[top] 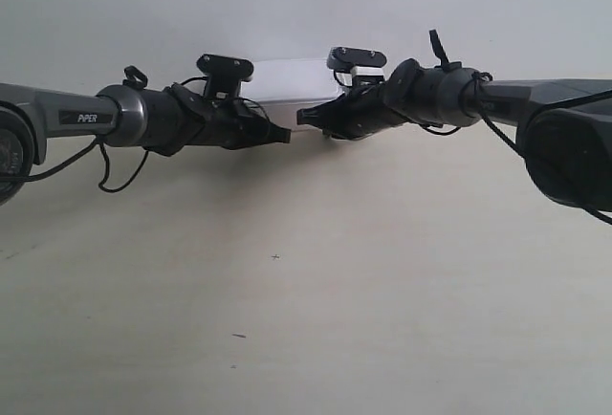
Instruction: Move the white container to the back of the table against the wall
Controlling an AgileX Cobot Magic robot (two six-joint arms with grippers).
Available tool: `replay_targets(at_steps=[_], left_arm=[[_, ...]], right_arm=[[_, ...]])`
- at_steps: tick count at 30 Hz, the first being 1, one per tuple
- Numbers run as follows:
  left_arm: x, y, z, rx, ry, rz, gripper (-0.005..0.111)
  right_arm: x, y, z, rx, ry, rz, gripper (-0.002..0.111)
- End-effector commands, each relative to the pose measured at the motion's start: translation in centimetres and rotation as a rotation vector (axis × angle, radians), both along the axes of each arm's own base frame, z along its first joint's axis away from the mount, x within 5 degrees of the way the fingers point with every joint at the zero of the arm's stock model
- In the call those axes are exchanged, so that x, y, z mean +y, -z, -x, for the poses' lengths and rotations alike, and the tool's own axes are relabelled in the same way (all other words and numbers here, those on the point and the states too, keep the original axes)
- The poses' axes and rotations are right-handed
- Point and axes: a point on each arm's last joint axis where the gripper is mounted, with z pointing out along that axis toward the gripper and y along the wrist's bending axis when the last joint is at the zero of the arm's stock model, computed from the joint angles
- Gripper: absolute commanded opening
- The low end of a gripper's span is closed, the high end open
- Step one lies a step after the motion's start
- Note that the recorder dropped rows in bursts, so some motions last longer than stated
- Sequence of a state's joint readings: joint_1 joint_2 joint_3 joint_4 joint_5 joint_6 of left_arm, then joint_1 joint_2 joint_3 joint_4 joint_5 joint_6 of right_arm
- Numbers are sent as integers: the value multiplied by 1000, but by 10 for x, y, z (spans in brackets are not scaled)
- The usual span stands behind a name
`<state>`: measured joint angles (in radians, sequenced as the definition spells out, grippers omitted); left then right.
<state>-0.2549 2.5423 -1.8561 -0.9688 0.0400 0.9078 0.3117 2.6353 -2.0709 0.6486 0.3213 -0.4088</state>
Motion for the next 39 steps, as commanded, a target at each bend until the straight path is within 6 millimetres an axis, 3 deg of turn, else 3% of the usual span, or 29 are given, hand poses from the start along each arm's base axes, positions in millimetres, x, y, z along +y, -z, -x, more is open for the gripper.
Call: replay_targets(at_steps=[1,9,12,18,22,28,29,33,39], left_arm=[[8,1,-6,-24,-30,-9,0],[2,-1,0,44,66,14,0],[3,-4,5,62,38,39,0],[25,-31,39,46,-25,-45,0],[35,-62,65,10,-57,-73,0],[47,-76,96,4,-93,-107,0],[49,-88,106,1,-118,-68,0],[55,-114,132,-58,-158,-67,0],[65,-172,197,-200,-188,-33,0]], right_arm=[[-5,-8,-9,-84,36,7,0],[-1,-3,0,14,-36,10,0],[0,-11,4,51,-87,44,0],[-2,-34,12,122,-123,87,0],[-3,-64,30,145,-171,129,0],[-20,-109,70,45,-111,146,0],[-27,-124,87,18,-103,152,0],[-42,-156,121,-61,-78,157,0],[-60,-215,174,-198,-49,127,0]])
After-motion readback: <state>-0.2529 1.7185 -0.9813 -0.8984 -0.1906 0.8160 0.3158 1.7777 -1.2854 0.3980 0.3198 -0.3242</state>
